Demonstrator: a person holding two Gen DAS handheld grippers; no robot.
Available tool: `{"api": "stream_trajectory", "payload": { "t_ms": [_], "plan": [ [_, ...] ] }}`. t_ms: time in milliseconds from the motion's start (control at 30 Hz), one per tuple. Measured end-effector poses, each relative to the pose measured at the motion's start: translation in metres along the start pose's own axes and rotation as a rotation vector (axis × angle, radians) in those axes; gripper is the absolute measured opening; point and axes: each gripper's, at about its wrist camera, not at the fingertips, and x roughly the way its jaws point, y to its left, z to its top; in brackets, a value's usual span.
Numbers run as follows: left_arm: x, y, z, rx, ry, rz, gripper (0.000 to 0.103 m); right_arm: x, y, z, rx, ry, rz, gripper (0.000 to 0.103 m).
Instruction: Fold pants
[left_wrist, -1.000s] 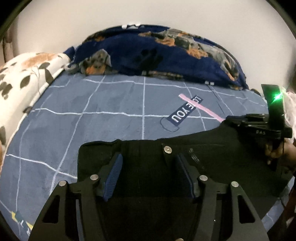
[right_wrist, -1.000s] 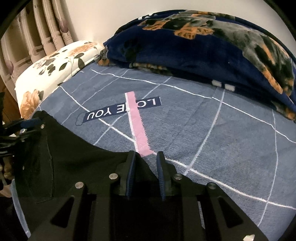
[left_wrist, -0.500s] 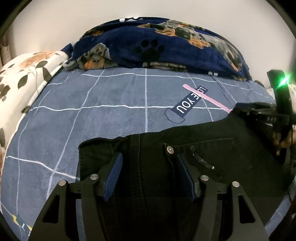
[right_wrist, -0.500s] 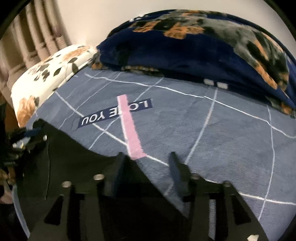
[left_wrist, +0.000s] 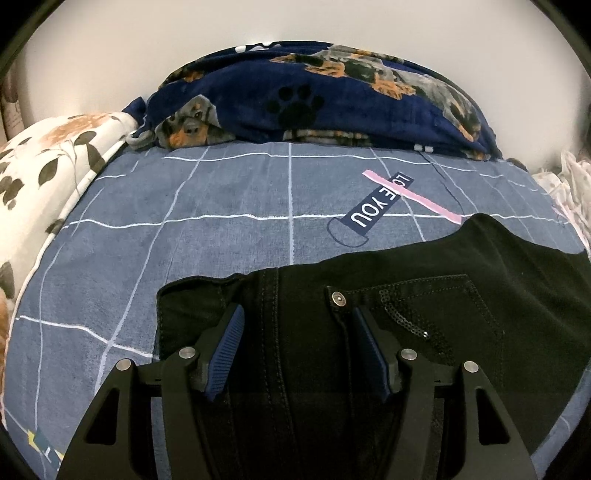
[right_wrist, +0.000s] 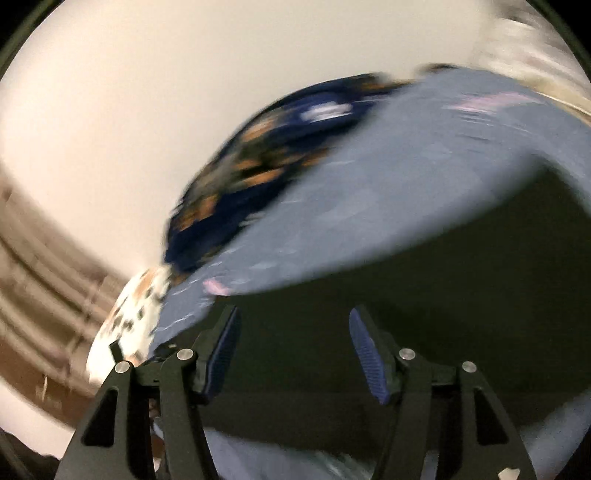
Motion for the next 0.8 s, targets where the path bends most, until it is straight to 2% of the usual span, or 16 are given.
{"api": "stream_trajectory", "payload": {
  "t_ms": [133, 200, 300, 633, 800],
  "plan": [
    [0.0, 0.001, 0.0, -0.001, -0.002, -0.002, 0.062, -0.086, -0.076, -0.034, 0.191, -0.104, -0.11, 0.059],
    [0.0, 0.0, 0.0, -0.001, -0.003, -0.002, 0.062, -0.113, -0.103, -0.046, 0.285, -0.157, -0.091, 0.059],
    [0.0, 0.0, 0.0, 0.002, -0.002, -0.001, 0.063, -0.121, -0.125, -0.049, 0.341, -0.203, -0.079, 0.059],
    [-0.001, 0.0, 0.0, 0.009, -0.007, -0.005, 0.065, -0.105, -0.171, -0.04, 0.471, -0.227, -0.078, 0.059],
    [-0.001, 0.0, -0.001, 0.007, -0.006, -0.006, 0.065, -0.099, -0.174, -0.036, 0.492, -0.244, -0.045, 0.06]
  ]
}}
